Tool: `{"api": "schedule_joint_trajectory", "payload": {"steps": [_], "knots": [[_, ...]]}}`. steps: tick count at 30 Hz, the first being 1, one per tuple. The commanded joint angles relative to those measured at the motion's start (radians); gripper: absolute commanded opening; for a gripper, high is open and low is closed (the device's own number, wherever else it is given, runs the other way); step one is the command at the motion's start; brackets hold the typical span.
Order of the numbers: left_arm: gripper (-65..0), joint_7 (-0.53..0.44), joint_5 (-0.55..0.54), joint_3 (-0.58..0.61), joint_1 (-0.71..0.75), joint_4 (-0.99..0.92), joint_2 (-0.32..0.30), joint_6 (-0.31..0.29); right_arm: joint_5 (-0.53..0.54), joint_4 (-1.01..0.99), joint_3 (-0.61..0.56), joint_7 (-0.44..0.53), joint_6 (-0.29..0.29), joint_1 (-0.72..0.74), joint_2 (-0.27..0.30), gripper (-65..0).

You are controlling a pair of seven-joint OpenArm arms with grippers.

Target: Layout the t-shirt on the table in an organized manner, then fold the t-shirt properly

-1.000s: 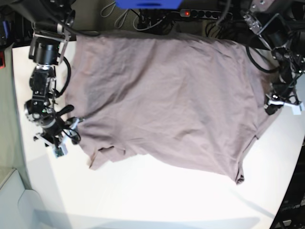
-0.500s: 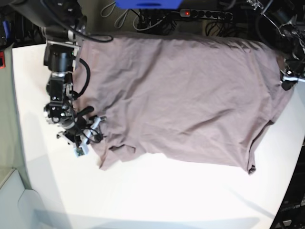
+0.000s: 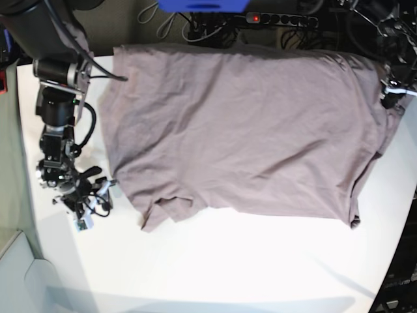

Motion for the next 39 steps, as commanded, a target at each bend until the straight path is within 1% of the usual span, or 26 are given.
{"api": "schedule_joint_trajectory", "payload": {"steps": [1, 3, 5, 8, 11, 13, 15, 18, 19, 22, 24, 26, 28, 29, 31, 32, 33, 34, 36, 39], "knots": [[-60.0, 0.068, 0.052, 0.002, 0.013, 0.043, -0.004, 0.006, 0.016, 0.025, 0.000, 0.022, 0.000, 0.048, 0.008, -37.4], [-60.0, 0.097, 0.052, -0.006, 0.013, 0.130, 0.011, 0.006, 0.021, 0.105, 0.001, -0.003, 0.000, 0.042, 0.008, -37.4], [-60.0, 0.121, 0.052, -0.045, 0.014, 0.213, 0.020, 0.006, 0.023, 0.232, 0.001, -0.052, 0.005, -0.012, 0.003, -37.4], [-60.0, 0.160, 0.052, -0.092, 0.004, 0.319, 0.028, 0.006, 0.023, 0.423, -0.005, -0.090, 0.006, -0.087, -0.058, -37.4], [-60.0, 0.167, 0.054, -0.093, -0.021, 0.390, 0.028, 0.006, 0.023, 0.567, -0.008, -0.110, 0.006, -0.155, -0.115, -38.4], [-60.0, 0.161, 0.063, -0.093, -0.048, 0.393, 0.028, 0.006, 0.019, 0.624, -0.036, -0.138, 0.006, -0.188, -0.167, -43.2], [-60.0, 0.161, 0.065, -0.092, -0.084, 0.367, 0.025, 0.006, 0.019, 0.633, -0.062, -0.164, 0.006, -0.214, -0.190, -50.4], [-60.0, 0.147, 0.068, -0.092, -0.124, 0.262, 0.016, 0.006, 0.018, 0.601, -0.126, -0.173, 0.006, -0.239, -0.217, -64.4], [-60.0, 0.124, 0.083, -0.092, -0.133, 0.222, 0.011, 0.006, 0.018, 0.573, -0.148, -0.173, 0.006, -0.240, -0.218, -65.0], [-60.0, 0.045, 0.166, -0.078, -0.154, 0.106, -0.001, 0.006, 0.018, 0.464, -0.204, -0.167, 0.006, -0.220, -0.218, -65.0], [-60.0, -0.006, 0.209, -0.067, -0.156, 0.035, -0.004, 0.006, 0.016, 0.389, -0.214, -0.172, 0.002, -0.191, -0.217, -65.0], [-60.0, -0.050, 0.230, -0.065, -0.156, -0.018, -0.004, 0.006, 0.015, 0.303, -0.212, -0.169, 0.000, -0.150, -0.213, -65.0], [-60.0, -0.073, 0.238, -0.065, -0.156, -0.057, -0.009, 0.006, 0.015, 0.213, -0.211, -0.172, -0.002, -0.104, -0.186, -65.0], [-60.0, -0.072, 0.235, -0.065, -0.153, -0.063, -0.017, 0.006, 0.015, 0.162, -0.211, -0.166, -0.014, -0.079, -0.172, -65.0], [-60.0, -0.046, 0.230, -0.068, -0.142, -0.063, -0.015, 0.006, 0.018, 0.074, -0.211, -0.159, -0.081, -0.036, -0.131, -65.0], [-60.0, -0.020, 0.226, -0.070, -0.134, -0.058, -0.015, 0.006, 0.021, 0.030, -0.209, -0.139, -0.114, -0.012, -0.108, -65.0], [-60.0, 0.005, 0.226, -0.070, -0.130, -0.052, -0.014, 0.006, 0.021, -0.013, -0.209, -0.109, -0.129, 0.013, -0.089, -65.0], [-60.0, 0.025, 0.226, -0.070, -0.128, -0.045, -0.012, 0.006, 0.021, -0.050, -0.209, -0.080, -0.130, 0.033, -0.074, -65.0], [-60.0, 0.051, 0.229, -0.072, -0.125, -0.032, 0.013, 0.006, 0.019, -0.111, -0.209, -0.055, -0.132, 0.068, -0.040, -65.0], [-60.0, 0.042, 0.226, -0.072, -0.084, -0.017, 0.028, 0.006, 0.021, -0.163, -0.209, -0.049, -0.132, 0.106, -0.009, -65.0]]}}
